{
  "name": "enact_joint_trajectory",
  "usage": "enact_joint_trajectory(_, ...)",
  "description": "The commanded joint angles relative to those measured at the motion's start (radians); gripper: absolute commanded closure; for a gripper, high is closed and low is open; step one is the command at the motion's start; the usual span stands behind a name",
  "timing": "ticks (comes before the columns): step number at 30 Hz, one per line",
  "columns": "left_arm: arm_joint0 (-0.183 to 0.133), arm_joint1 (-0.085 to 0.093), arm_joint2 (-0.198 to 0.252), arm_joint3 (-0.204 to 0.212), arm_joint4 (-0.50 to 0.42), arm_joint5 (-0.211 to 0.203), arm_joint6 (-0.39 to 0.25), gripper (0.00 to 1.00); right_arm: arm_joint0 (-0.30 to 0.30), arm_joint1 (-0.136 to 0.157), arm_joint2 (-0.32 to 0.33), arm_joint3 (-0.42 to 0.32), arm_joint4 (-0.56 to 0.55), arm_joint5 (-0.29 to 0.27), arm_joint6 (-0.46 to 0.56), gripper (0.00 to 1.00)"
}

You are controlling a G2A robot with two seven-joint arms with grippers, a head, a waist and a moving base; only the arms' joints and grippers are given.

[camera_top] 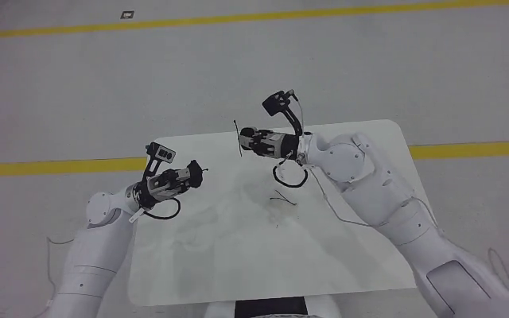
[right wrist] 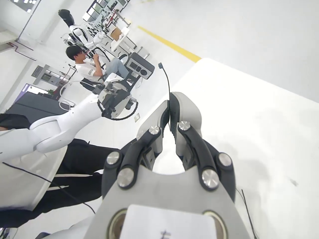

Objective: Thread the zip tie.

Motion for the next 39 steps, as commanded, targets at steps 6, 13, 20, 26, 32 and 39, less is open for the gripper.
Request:
enact_joint_trajectory(6,0.005,-0.001,0.006,-0.006,0.009,0.002,0.033,1.00,-0.006,0.000,0.000,0.000,0.000,0.004,-0.011,1.00)
enact_joint_trajectory(13,-0.003,-0.017,0.004,0.034,-0.019,-0.009,0.078,1.00,-0.070,-0.012,0.010,-0.030,0.034,0.099,-0.165,1.00)
enact_joint_trajectory(20,-0.041,-0.060,0.026,0.088,0.038,-0.009,0.128,1.00,-0.136,-0.018,0.029,-0.076,0.035,0.150,-0.280,1.00)
enact_joint_trajectory(26,-0.076,-0.107,0.046,0.129,0.067,-0.009,0.171,1.00,-0.163,-0.026,0.028,-0.093,0.020,0.206,-0.349,1.00)
enact_joint_trajectory(32,-0.088,-0.123,0.042,0.138,0.092,-0.009,0.175,1.00,-0.162,-0.028,0.026,-0.096,0.000,0.209,-0.358,1.00)
enact_joint_trajectory(39,-0.079,-0.125,0.051,0.128,0.085,-0.005,0.204,1.00,-0.175,-0.030,0.024,-0.105,0.004,0.211,-0.375,1.00)
